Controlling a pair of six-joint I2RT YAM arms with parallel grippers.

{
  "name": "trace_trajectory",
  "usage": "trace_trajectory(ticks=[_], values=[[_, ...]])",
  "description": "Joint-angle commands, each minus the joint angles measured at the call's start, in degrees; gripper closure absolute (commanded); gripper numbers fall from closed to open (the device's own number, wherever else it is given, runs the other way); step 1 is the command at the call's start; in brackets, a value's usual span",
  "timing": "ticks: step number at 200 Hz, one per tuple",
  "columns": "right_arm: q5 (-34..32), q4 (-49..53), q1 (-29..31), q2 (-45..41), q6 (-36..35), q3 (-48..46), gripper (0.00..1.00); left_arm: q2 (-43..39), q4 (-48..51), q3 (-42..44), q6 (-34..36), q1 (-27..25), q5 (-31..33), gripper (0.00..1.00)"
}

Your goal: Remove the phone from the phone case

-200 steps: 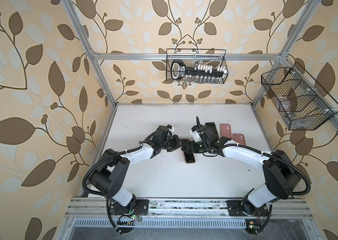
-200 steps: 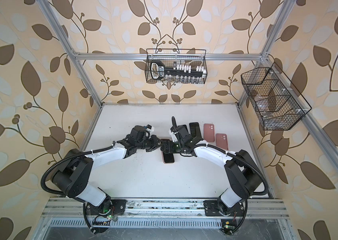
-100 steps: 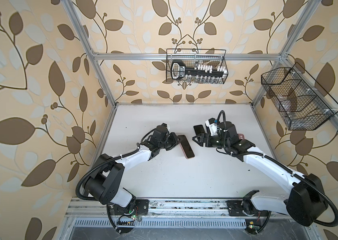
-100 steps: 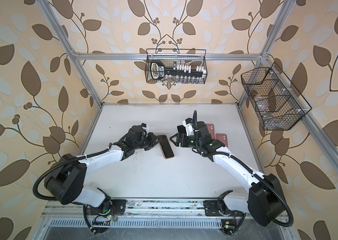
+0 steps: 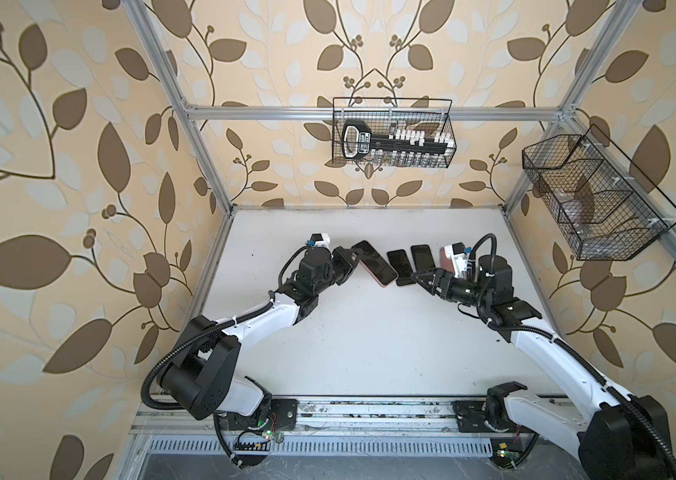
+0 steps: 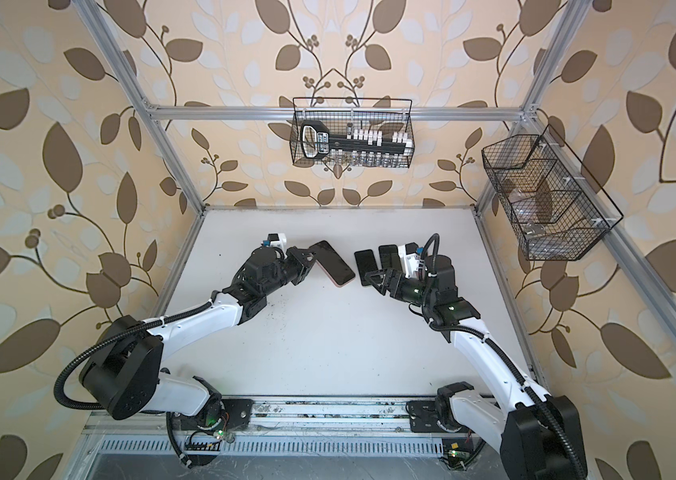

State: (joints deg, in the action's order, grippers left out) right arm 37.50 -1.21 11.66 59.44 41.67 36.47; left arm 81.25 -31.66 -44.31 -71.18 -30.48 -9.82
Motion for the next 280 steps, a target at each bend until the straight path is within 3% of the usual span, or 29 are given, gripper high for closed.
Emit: trace_trajectory(ticks=[1,95,280], values=[[2.87,-5.01,-0.89,-1.83,3.20,-2.21,0.18,-1.59,-10.30,-0.48,-2.80,-0.81,1.85,1.00],[3.82,-15.58,-0.26,-2.04,11.50,-7.37,0.20,-0.04,-13.34,-0.25,-2.85,-1.91,3.35,1.00],[-3.17,-24.37,8.24,-1.04,17.99,-10.36,0.21,4.00,-17.71,-1.07,-4.58,-2.62,4.77,1.00]])
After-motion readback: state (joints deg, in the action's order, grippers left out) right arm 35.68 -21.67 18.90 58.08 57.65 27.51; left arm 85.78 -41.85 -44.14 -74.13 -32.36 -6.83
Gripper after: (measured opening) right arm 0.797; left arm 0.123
